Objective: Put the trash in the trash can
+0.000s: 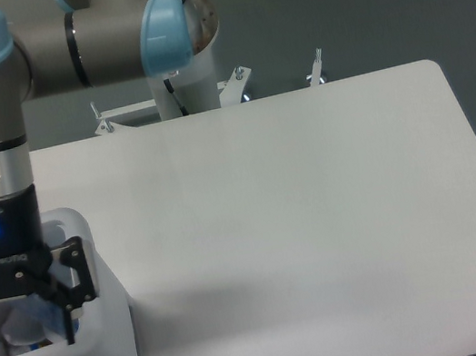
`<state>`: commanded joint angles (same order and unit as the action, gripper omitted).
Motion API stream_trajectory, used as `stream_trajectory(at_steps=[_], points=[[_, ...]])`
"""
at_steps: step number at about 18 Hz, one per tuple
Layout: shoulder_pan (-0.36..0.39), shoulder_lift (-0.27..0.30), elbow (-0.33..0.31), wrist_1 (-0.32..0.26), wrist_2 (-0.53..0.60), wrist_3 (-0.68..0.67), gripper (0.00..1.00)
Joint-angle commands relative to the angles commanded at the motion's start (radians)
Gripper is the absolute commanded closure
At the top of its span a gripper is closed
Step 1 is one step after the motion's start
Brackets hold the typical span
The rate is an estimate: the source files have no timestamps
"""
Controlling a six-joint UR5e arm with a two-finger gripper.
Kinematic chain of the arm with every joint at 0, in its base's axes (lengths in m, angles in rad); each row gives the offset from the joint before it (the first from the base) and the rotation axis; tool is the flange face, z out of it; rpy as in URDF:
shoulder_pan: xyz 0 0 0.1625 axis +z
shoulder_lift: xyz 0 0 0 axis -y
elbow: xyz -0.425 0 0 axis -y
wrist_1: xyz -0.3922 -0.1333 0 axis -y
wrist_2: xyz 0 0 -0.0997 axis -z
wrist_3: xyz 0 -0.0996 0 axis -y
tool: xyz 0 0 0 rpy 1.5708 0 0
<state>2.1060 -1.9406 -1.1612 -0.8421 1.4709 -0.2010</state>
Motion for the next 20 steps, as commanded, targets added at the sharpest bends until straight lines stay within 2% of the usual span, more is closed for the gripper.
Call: stream_trajectory(at_steps=[3, 6, 9, 11, 12, 14, 18, 20], points=[[0.057, 0.008, 0.003, -0.003, 0.044, 0.047, 0.0], [0.097, 0.038, -0.015, -0.021, 0.141, 0.259, 0.0], [0.112, 0.061, -0.051, -0.075, 0.267, 0.434, 0.0], [0.127, 0.071, -0.058, -0.151, 0.343, 0.529, 0.0], [0.134, 0.086, -0.075, -0.211, 0.379, 0.584, 0.0], [0.164, 0.132, -0.119, -0.287, 0.42, 0.725, 0.0], [0.232, 0.216, -0.193, -0.354, 0.42, 0.983, 0.0], [0.265, 0.233, -0.196, -0.402, 0.413, 1.026, 0.0]])
